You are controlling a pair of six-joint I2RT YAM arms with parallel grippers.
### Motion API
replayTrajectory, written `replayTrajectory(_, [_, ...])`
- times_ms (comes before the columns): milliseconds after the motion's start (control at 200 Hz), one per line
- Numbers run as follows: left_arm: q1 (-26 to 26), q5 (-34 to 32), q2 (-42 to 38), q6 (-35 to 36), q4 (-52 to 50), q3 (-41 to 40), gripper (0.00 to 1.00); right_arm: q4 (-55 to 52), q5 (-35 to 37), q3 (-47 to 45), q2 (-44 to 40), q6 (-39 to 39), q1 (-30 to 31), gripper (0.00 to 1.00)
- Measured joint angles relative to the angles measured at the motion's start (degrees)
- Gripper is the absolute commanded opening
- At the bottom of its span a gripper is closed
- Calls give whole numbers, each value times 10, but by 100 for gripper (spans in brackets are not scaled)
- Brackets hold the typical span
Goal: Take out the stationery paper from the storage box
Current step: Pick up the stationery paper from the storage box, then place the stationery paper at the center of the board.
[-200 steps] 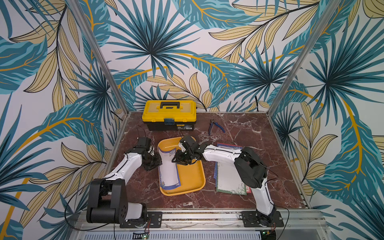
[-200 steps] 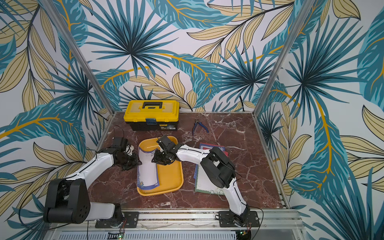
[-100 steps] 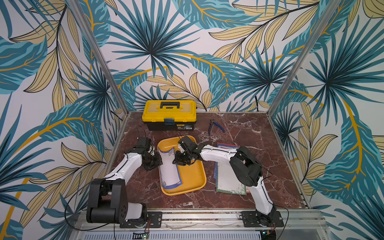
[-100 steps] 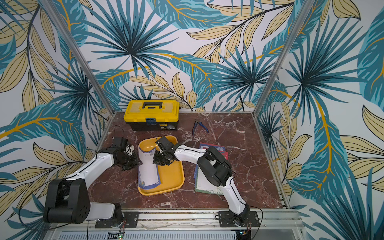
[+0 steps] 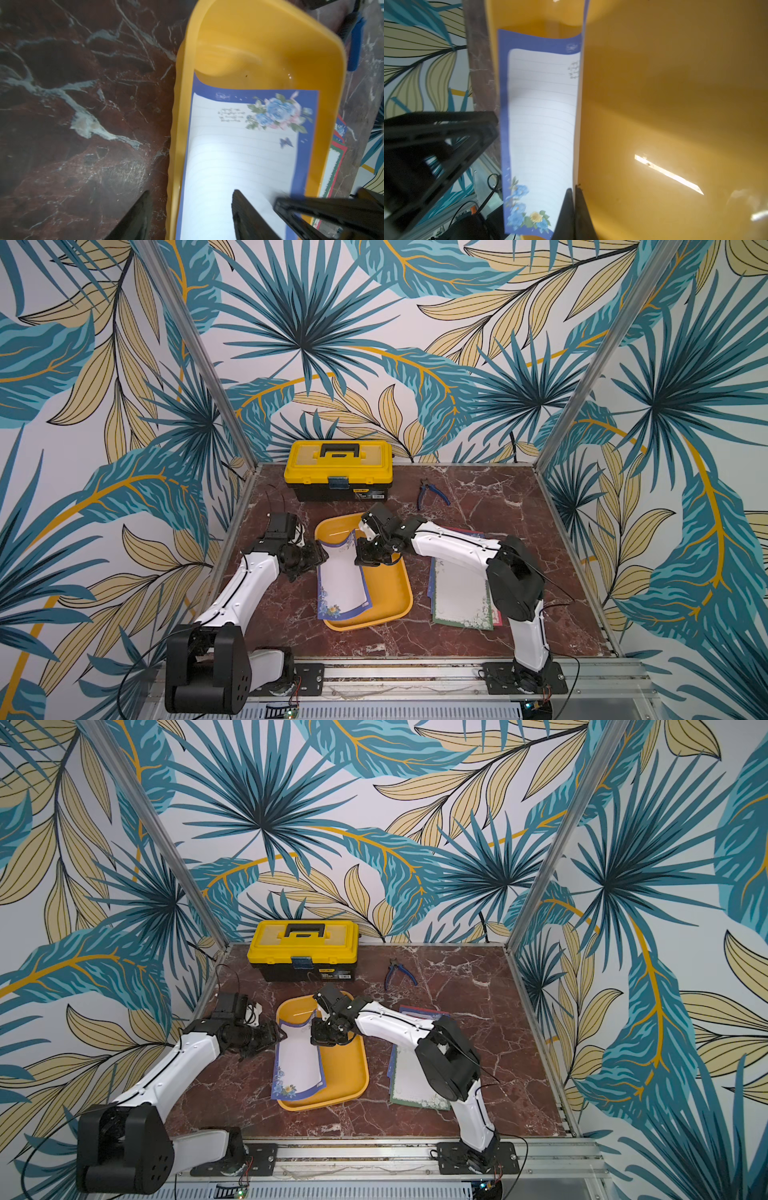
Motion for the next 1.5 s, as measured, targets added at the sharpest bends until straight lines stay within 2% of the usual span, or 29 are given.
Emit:
replayTrajectory(205, [1,-10,-50,8,0,41,65,-53,2,12,-129,-78,0,0])
replayTrajectory(436, [1,3,-91,29,0,99,64,-78,-5,-22,-269,-131,-3,0])
replayTrajectory(606, [-9,40,-101,52,0,164,62,-97,-6,-68,-388,-146,-49,0])
replayTrajectory(706, [-51,50,-99,71,1,211,62,-110,-15,-103,-455,-145,-113,0])
replayTrajectory(821, [-136,53,-83,87,4,271,62,-136,-35,-146,-511,-145,-189,0])
replayTrajectory(986, [-243,42,-28,93,9,337,62,-158,-85,-213,-546,-137,-264,0])
replayTrajectory(1126, [-297,24,23,90,9,358,62,-148,-135,-263,-546,-119,-304,0])
replayTrajectory(1257, [-325,6,52,86,6,359,62,-128,-175,-298,-546,-101,-328,0])
replayTrajectory(1497, [-334,-18,59,74,5,359,62,-88,-222,-349,-545,-89,-384,0])
